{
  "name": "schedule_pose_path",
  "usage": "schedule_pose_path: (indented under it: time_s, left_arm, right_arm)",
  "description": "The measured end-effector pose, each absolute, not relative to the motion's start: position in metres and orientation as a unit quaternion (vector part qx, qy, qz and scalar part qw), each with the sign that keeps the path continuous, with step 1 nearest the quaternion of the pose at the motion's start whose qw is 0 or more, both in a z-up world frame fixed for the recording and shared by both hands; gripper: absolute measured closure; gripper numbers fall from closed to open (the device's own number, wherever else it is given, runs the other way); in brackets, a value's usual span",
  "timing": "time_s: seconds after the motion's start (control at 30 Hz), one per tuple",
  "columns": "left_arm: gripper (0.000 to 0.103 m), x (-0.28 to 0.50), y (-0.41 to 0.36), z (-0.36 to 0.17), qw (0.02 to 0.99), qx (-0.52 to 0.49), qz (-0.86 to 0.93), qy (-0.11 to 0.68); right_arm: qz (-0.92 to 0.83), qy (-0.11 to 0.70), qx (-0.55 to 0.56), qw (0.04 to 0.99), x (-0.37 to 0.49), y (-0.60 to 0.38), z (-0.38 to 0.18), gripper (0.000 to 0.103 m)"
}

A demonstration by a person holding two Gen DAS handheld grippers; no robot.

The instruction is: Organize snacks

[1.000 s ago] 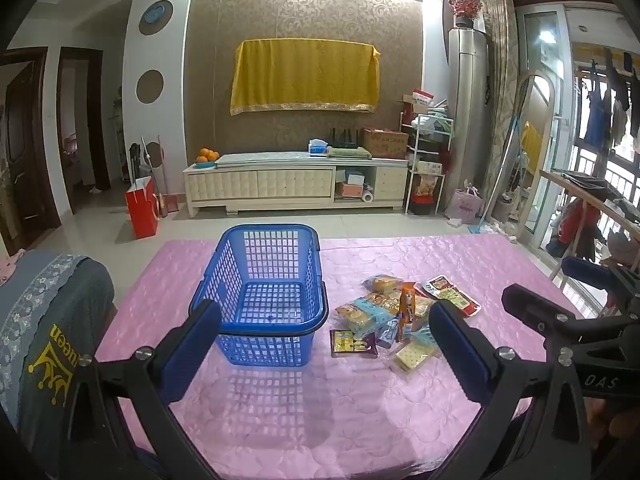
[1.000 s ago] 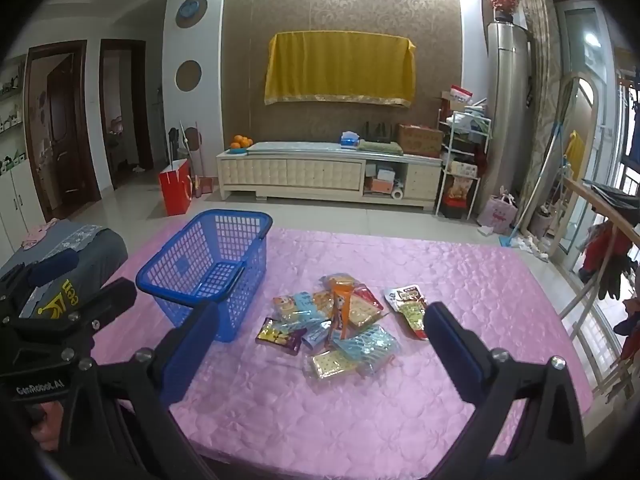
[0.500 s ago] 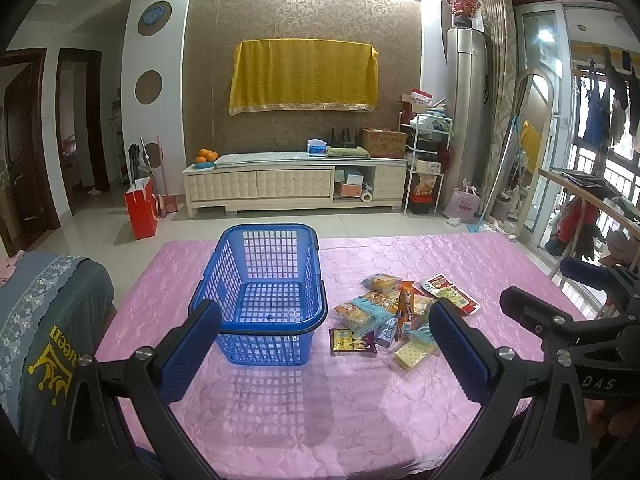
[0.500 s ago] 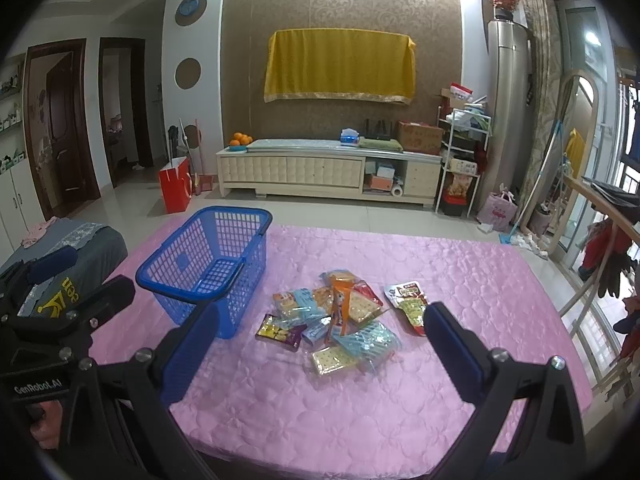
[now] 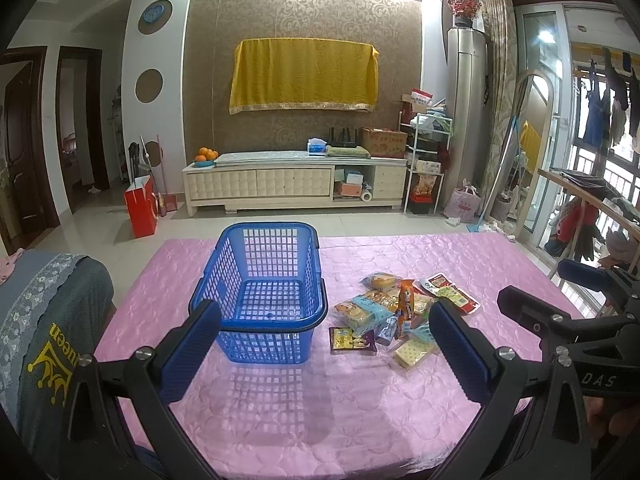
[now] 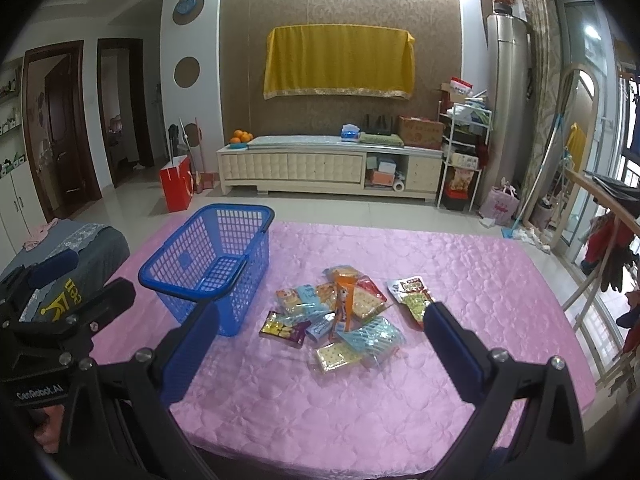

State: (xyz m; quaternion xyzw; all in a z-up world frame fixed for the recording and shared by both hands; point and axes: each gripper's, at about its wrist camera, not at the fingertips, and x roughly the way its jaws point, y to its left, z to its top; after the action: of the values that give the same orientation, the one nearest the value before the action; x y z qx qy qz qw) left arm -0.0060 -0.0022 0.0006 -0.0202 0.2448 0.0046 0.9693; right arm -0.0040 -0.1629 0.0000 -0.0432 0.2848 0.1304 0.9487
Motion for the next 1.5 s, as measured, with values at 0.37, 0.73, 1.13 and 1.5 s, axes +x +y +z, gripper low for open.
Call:
schedule_pose_path:
  time_s: [0.37,0.73,1.13,1.5]
  left_arm:
    - [0.0,-0.006,-0.001,-0.001,0.971,-0.027,0.002,0.238]
    - [0.0,-0.006,-0.001,-0.001,0.969,-0.025,0.002,0.247]
    - [0.0,0.035,-0.023,-0.009,0.954,-0.006,-0.021,0.298]
    - [0.0,0.12,-0.071,-0.042,0.935,0.011,-0.054,0.351]
  right_arm:
    - [0.127,0.277,-0.052,0.951,-0.006,-0.161,0.0,0.0]
    - [0.13,0.273,-0.053,0.952,-0.007,-0.16,0.001,0.002]
    - [0.123,0.299,-0.056,0.945,0.026,-0.184,-0.004,0.002]
    - [0.097,0.366,-0.042,0.925,0.092,-0.239,-0.046,0.002]
